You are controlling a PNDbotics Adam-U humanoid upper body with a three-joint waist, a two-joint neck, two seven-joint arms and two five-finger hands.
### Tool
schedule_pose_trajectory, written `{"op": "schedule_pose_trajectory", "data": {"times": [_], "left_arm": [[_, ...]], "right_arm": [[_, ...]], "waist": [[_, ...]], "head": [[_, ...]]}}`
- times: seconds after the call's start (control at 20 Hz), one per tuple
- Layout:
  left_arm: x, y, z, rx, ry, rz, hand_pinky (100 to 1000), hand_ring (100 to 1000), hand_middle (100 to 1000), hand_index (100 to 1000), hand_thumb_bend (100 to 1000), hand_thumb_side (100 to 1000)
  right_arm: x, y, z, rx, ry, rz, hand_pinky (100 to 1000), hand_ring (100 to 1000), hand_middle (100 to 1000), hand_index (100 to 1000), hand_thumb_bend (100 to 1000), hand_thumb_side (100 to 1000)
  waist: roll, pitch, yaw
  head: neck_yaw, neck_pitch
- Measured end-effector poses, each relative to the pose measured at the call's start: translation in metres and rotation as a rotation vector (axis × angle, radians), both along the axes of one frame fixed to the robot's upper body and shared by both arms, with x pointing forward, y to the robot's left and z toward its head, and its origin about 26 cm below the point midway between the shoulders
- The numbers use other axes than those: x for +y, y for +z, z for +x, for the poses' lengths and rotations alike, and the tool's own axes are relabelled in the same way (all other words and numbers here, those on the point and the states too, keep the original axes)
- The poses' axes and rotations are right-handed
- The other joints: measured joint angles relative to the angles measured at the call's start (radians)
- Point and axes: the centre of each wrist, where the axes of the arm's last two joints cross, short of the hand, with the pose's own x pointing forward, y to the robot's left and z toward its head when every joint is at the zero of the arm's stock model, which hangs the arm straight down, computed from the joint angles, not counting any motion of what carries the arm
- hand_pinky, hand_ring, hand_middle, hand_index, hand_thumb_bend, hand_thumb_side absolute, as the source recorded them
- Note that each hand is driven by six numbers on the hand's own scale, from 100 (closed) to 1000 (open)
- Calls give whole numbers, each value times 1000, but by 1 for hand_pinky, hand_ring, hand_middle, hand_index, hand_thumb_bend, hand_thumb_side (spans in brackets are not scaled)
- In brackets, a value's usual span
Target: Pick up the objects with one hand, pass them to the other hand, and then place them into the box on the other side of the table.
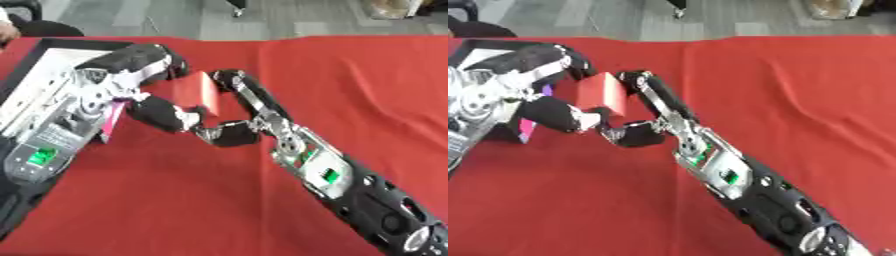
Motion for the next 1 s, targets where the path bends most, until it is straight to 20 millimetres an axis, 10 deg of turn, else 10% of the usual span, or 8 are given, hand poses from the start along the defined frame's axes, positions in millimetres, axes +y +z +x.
{"op": "schedule_pose_trajectory", "data": {"times": [0.35,0.4,0.7,1.0], "left_arm": [[0,-1,1,21,-6,-6,732,616,504,480,100,100],[0,-1,1,23,-6,-5,719,557,448,428,100,100],[0,-2,1,24,-34,24,710,546,418,406,153,100],[8,6,-4,-12,-35,31,704,538,399,396,162,100]], "right_arm": [[0,-1,0,2,10,-8,797,617,575,624,225,100],[0,-1,0,3,10,-9,826,759,706,821,607,100],[-2,-3,1,-24,10,-83,870,872,776,942,620,563],[-4,-9,2,-45,-39,-140,874,882,786,952,621,629]], "waist": [[0,0,0],[0,0,0],[0,0,-2],[0,0,-3]], "head": [[0,0],[0,0],[-1,0],[-1,0]]}}
